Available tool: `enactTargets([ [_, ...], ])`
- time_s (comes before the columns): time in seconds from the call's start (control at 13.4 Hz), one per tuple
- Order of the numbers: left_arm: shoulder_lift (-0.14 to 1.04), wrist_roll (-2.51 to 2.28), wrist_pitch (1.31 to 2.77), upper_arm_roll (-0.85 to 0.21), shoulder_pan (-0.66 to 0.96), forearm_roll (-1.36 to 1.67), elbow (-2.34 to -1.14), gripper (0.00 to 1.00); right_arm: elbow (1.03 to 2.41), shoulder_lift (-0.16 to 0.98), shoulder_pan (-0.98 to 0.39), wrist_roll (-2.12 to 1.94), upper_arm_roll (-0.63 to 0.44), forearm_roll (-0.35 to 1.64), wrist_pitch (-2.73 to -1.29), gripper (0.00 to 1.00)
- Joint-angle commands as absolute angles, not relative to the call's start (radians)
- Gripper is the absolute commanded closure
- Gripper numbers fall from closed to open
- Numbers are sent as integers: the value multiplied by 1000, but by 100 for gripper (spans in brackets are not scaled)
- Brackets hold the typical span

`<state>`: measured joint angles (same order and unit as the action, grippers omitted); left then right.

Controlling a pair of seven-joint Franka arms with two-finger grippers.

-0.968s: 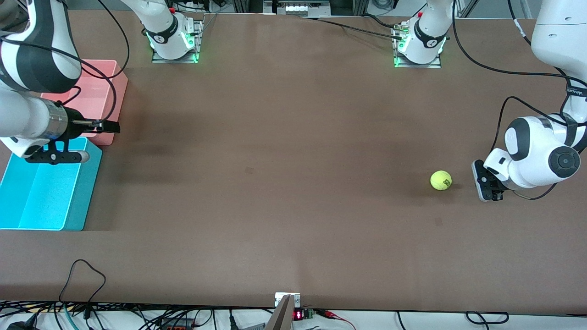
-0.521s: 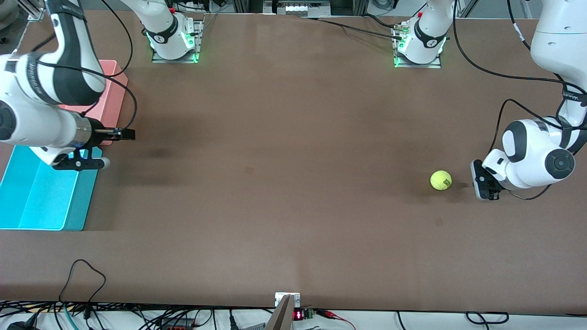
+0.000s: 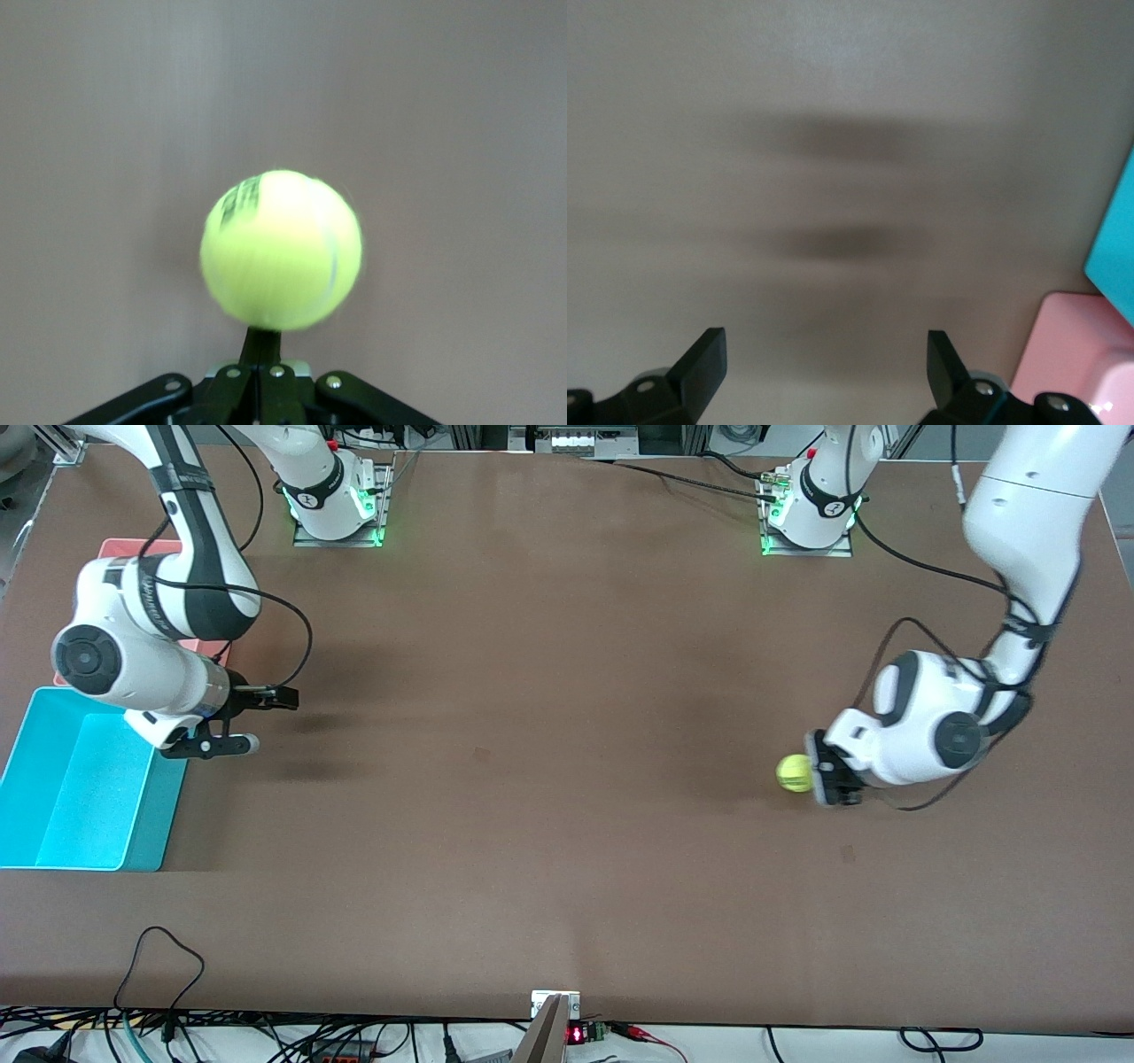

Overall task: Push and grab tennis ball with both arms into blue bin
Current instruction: 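Push the tennis ball with the left gripper toward the right gripper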

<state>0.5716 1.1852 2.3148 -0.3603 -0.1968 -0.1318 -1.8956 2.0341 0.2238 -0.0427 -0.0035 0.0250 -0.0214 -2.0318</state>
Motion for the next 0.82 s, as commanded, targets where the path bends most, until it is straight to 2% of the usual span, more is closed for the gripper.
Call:
enactTargets([
  [0.0,558,1137,2142,-362,-167,-150,-1754,100,2103,196,-43,-32,26,-29,-2095,0],
  [0.15,557,1172,2059,-351,-213,-152,-1692,100,2106,212,-43,-64,26,-31,-2109,0],
  [0.37,546,1206,2034,-350,-296,-152,-1671,100,2108,229,-29,-158,26,-31,-2121,0],
  [0.74,529,1143,1965,-359,-315,-147,-1537,100,2109,245,11,-631,32,-32,-2114,0],
])
